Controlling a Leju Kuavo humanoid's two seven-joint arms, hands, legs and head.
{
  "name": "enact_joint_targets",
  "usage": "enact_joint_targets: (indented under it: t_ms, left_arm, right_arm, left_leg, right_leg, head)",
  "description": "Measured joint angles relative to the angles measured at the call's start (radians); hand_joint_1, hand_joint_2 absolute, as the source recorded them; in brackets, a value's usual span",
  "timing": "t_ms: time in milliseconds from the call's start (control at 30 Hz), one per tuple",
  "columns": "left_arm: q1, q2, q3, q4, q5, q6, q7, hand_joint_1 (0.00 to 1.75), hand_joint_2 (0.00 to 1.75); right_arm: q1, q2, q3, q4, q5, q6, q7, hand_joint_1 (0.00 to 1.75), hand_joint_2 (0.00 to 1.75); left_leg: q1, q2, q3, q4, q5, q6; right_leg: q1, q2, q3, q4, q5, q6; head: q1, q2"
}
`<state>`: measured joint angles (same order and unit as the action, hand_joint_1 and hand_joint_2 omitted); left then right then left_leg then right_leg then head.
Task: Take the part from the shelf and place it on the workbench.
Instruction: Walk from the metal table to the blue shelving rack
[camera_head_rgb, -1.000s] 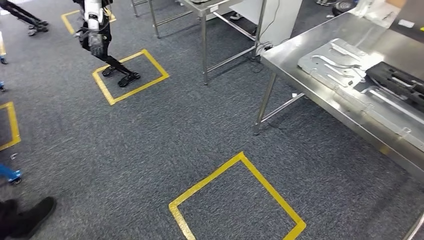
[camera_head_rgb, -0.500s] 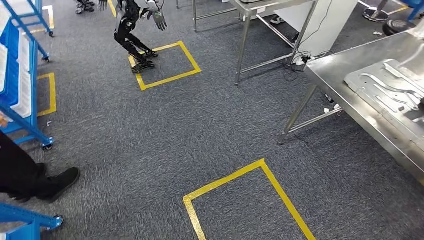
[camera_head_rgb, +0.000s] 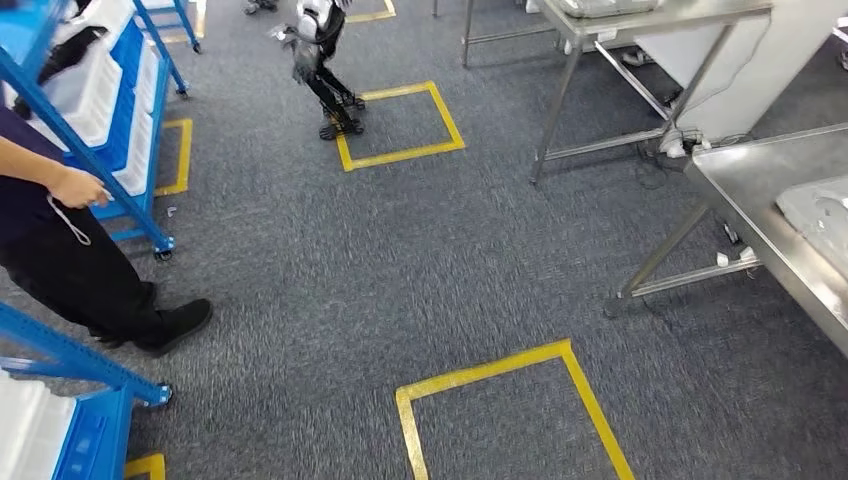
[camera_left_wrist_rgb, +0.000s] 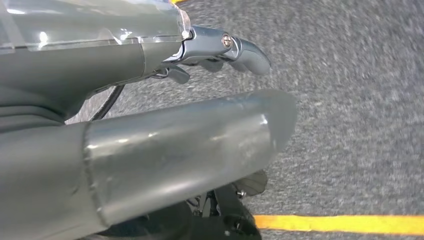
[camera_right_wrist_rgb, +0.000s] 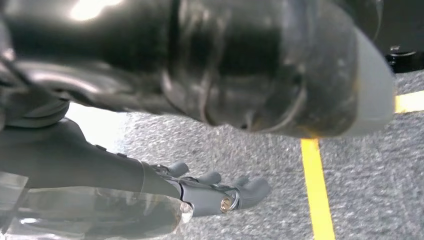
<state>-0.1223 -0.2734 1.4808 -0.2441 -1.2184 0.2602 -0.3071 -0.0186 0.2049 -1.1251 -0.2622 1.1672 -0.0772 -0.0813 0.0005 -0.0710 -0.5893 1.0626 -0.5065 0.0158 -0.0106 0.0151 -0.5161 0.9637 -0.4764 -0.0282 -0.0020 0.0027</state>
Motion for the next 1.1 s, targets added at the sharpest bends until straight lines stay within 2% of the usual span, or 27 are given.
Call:
enact_joint_targets:
  t_ms: [33, 67, 100, 133, 167, 200, 267, 333, 400, 433, 500, 533, 567, 600, 633, 667, 700, 733, 800, 833, 867, 900, 933, 1000, 1033, 1067, 1100]
  left_arm:
    - [-0.001, 0.0, 0.0, 0.0, 0.0, 0.0, 0.0, 0.0, 0.0]
    - [-0.002, 0.0, 0.001, 0.0, 0.0, 0.001, 0.0, 0.0, 0.0]
    - [-0.001, 0.0, 0.002, 0.0, 0.0, 0.001, 0.0, 0.0, 0.0]
    - [0.0, 0.0, 0.002, 0.0, 0.0, 0.001, 0.0, 0.0, 0.0]
    - [0.001, 0.0, 0.003, 0.0, 0.0, 0.001, 0.0, 0.0, 0.0]
    - [0.002, 0.001, 0.004, 0.0, 0.0, 0.001, 0.0, 0.0, 0.0]
    - [0.001, 0.0, 0.004, 0.001, 0.0, 0.0, 0.0, 0.0, 0.0]
    - [0.0, -0.001, 0.004, 0.002, 0.0, 0.0, 0.0, 0.0, 0.0]
    - [0.001, 0.0, 0.005, 0.003, 0.0, 0.001, 0.0, 0.0, 0.0]
    - [0.002, 0.0, 0.005, 0.003, 0.0, 0.001, 0.0, 0.0, 0.0]
    - [0.001, 0.001, 0.005, 0.003, 0.0, 0.001, 0.0, 0.0, 0.0]
    - [0.0, 0.001, 0.005, 0.003, 0.0, 0.001, 0.0, 0.0, 0.0]
    - [-0.001, 0.001, 0.005, 0.003, 0.0, 0.002, 0.0, 0.0, 0.0]
    - [-0.001, 0.001, 0.005, 0.003, 0.0, 0.002, 0.0, 0.0, 0.0]
    - [0.0, 0.001, 0.005, 0.003, 0.0, 0.002, 0.0, 0.0, 0.0]
    - [0.0, 0.001, 0.005, 0.003, 0.001, 0.002, 0.0, 0.0, 0.0]
    - [0.001, 0.0, 0.005, 0.003, 0.001, 0.002, 0.0, 0.0, 0.0]
    - [0.0, 0.0, 0.005, 0.003, 0.001, 0.002, 0.0, 0.0, 0.0]
    - [-0.001, -0.005, 0.005, 0.004, 0.002, 0.002, 0.0, 0.0, 0.0]
    - [-0.002, -0.008, 0.005, 0.004, 0.002, 0.001, 0.0, 0.0, 0.0]
    - [-0.002, -0.009, 0.005, 0.005, 0.002, 0.001, 0.0, 0.0, 0.0]
    - [-0.001, -0.01, 0.005, 0.005, 0.002, 0.001, 0.001, 0.0, 0.0]
    - [0.001, -0.01, 0.005, 0.005, 0.002, 0.002, 0.001, 0.0, 0.0]
    - [0.001, -0.009, 0.005, 0.005, 0.004, 0.003, 0.001, 0.0, 0.0]
    - [0.0, -0.008, 0.005, 0.005, 0.004, 0.004, 0.001, 0.0, 0.0]
    - [-0.002, -0.007, 0.005, 0.005, 0.005, 0.005, 0.001, 0.0, 0.0]
    - [-0.003, -0.007, 0.005, 0.005, 0.005, 0.005, 0.001, 0.0, 0.0]
  right_arm:
    - [0.003, 0.0, 0.0, 0.0, 0.0, 0.0, 0.0, 0.0, 0.0]
    - [0.004, 0.0, 0.0, 0.001, 0.0, 0.001, 0.0, 0.0, 0.0]
    - [0.005, 0.0, 0.0, 0.001, 0.0, 0.001, 0.0, 0.0, 0.0]
    - [0.005, 0.0, 0.001, 0.002, 0.0, 0.002, 0.0, 0.0, 0.0]
    - [0.004, 0.0, 0.001, 0.002, 0.0, 0.002, 0.0, 0.0, 0.0]
    - [0.004, 0.0, 0.002, 0.002, 0.0, 0.002, 0.0, 0.0, 0.0]
    - [0.003, -0.002, 0.002, 0.003, 0.0, 0.002, 0.0, 0.0, 0.0]
    - [0.001, -0.004, 0.003, 0.003, 0.001, 0.002, 0.0, 0.0, 0.0]
    - [-0.004, -0.005, 0.003, 0.004, 0.001, 0.002, 0.0, 0.0, 0.0]
    - [-0.007, -0.005, 0.004, 0.004, 0.001, 0.002, 0.0, 0.0, 0.0]
    - [-0.006, -0.005, 0.004, 0.005, 0.002, 0.002, 0.0, 0.0, 0.0]
    - [-0.004, -0.005, 0.004, 0.006, 0.002, 0.002, 0.0, 0.0, 0.0]
    - [-0.003, -0.005, 0.004, 0.007, 0.002, 0.002, 0.0, 0.0, 0.0]
    - [-0.002, -0.005, 0.004, 0.007, 0.002, 0.002, 0.0, 0.0, 0.0]
    - [-0.002, -0.005, 0.004, 0.008, 0.002, 0.002, 0.001, 0.0, 0.0]
    - [-0.002, -0.005, 0.004, 0.008, 0.002, 0.002, 0.001, 0.0, 0.0]
    - [-0.001, -0.005, 0.004, 0.008, 0.003, 0.002, 0.001, 0.0, 0.0]
    - [-0.001, -0.006, 0.004, 0.008, 0.003, 0.002, 0.001, 0.0, 0.0]
    - [0.001, -0.01, 0.004, 0.008, 0.003, 0.001, 0.002, 0.0, 0.0]
    - [0.001, -0.012, 0.004, 0.008, 0.004, 0.001, 0.003, 0.0, 0.0]
    - [0.0, -0.013, 0.004, 0.008, 0.005, 0.001, 0.003, 0.0, 0.0]
    - [-0.002, -0.013, 0.004, 0.008, 0.006, 0.002, 0.004, 0.0, 0.0]
    - [-0.005, -0.012, 0.005, 0.008, 0.007, 0.002, 0.004, 0.0, 0.0]
    - [-0.004, -0.01, 0.005, 0.009, 0.009, 0.004, 0.005, 0.0, 0.0]
    - [-0.001, -0.009, 0.005, 0.01, 0.01, 0.005, 0.006, 0.0, 0.0]
    - [0.002, -0.008, 0.005, 0.011, 0.01, 0.005, 0.006, 0.0, 0.0]
    - [0.003, -0.007, 0.005, 0.012, 0.011, 0.005, 0.007, 0.0, 0.0]
  left_leg:
    - [0.002, 0.029, -0.029, 0.059, -0.034, -0.004]
    - [0.006, 0.046, -0.062, 0.126, -0.067, -0.01]
    - [0.011, 0.054, -0.091, 0.182, -0.088, -0.017]
    - [0.017, 0.06, -0.105, 0.21, -0.09, -0.024]
    - [0.023, 0.065, -0.1, 0.199, -0.073, -0.03]
    - [0.03, 0.074, -0.075, 0.152, -0.042, -0.037]
    - [0.037, 0.109, -0.009, 0.022, 0.014, -0.047]
    - [0.034, 0.124, 0.019, -0.035, 0.027, -0.038]
    - [0.028, 0.106, 0.015, -0.032, 0.025, -0.019]
    - [0.026, 0.098, 0.015, -0.033, 0.027, -0.011]
    - [0.025, 0.079, 0.014, -0.037, 0.031, 0.003]
    - [0.024, 0.07, 0.013, -0.038, 0.033, 0.008]
    - [0.02, 0.059, 0.011, -0.038, 0.034, 0.011]
    - [0.016, 0.048, 0.01, -0.038, 0.034, 0.014]
    - [0.011, 0.035, 0.011, -0.038, 0.034, 0.016]
    - [0.007, 0.021, 0.012, -0.038, 0.034, 0.018]
    - [0.004, 0.006, 0.016, -0.038, 0.034, 0.019]
    - [0.002, -0.01, 0.019, -0.038, 0.033, 0.02]
    - [0.002, -0.036, 0.023, -0.039, 0.033, 0.02]
    - [0.004, -0.047, 0.021, -0.04, 0.034, 0.018]
    - [0.006, -0.059, 0.019, -0.043, 0.036, 0.015]
    - [0.008, -0.071, 0.016, -0.048, 0.039, 0.01]
    - [0.008, -0.067, 0.016, -0.049, 0.04, 0.008]
    - [0.003, -0.018, 0.003, -0.02, 0.018, 0.004]
    - [0.002, 0.017, -0.016, 0.024, -0.01, 0.001]
    - [0.004, 0.041, -0.046, 0.081, -0.043, -0.007]
    - [0.009, 0.052, -0.077, 0.143, -0.071, -0.015]
  right_leg:
    - [0.001, -0.015, 0.004, -0.003, 0.0, -0.003]
    - [0.002, -0.03, 0.004, -0.003, -0.002, -0.004]
    - [0.002, -0.045, 0.005, -0.002, -0.005, -0.003]
    - [0.001, -0.06, 0.005, 0.001, -0.008, -0.001]
    - [-0.001, -0.073, 0.007, 0.004, -0.012, 0.003]
    - [-0.004, -0.085, 0.009, 0.009, -0.017, 0.009]
    - [-0.007, -0.106, 0.011, 0.026, -0.033, 0.026]
    - [-0.005, -0.119, 0.011, 0.04, -0.045, 0.043]
    - [-0.008, -0.128, 0.015, 0.04, -0.047, 0.054]
    - [-0.012, -0.121, 0.017, 0.042, -0.052, 0.059]
    - [-0.017, -0.078, -0.004, 0.093, -0.094, 0.064]
    - [-0.017, -0.05, -0.032, 0.151, -0.129, 0.063]
    - [-0.015, -0.032, -0.068, 0.223, -0.163, 0.059]
    - [-0.011, -0.025, -0.104, 0.29, -0.187, 0.053]
    - [-0.005, -0.022, -0.13, 0.332, -0.191, 0.045]
    - [0.002, -0.018, -0.137, 0.335, -0.173, 0.035]
    - [0.011, -0.012, -0.126, 0.298, -0.135, 0.023]
    - [0.022, 0.004, -0.101, 0.23, -0.087, 0.009]
    - [0.037, 0.052, -0.051, 0.106, -0.025, -0.017]
    - [0.042, 0.069, -0.038, 0.072, -0.014, -0.027]
    - [0.042, 0.074, -0.034, 0.06, -0.016, -0.034]
    - [0.044, 0.065, -0.03, 0.049, -0.013, -0.038]
    - [0.041, 0.05, -0.022, 0.035, -0.008, -0.038]
    - [0.033, 0.021, -0.001, -0.001, 0.005, -0.036]
    - [0.029, 0.004, 0.006, -0.014, 0.008, -0.033]
    - [0.028, -0.011, 0.01, -0.018, 0.008, -0.032]
    - [0.027, -0.028, 0.01, -0.017, 0.006, -0.03]
  head:
    - [0.0, 0.0]
    - [0.0, 0.0]
    - [0.0, 0.0]
    - [0.0, 0.0]
    - [0.0, 0.0]
    - [0.0, 0.0]
    - [-0.001, 0.0]
    - [0.0, 0.0]
    - [0.002, 0.0]
    - [0.002, 0.0]
    - [0.002, 0.0]
    - [0.002, 0.0]
    - [0.002, 0.0]
    - [0.002, 0.0]
    - [0.002, 0.0]
    - [0.002, 0.0]
    - [0.002, 0.0]
    - [0.002, 0.0]
    - [0.001, 0.0]
    - [0.001, 0.0]
    - [0.002, 0.0]
    - [0.002, 0.0]
    - [0.002, 0.0]
    - [0.001, 0.0]
    - [0.001, 0.0]
    - [0.001, 0.0]
    - [0.001, 0.0]
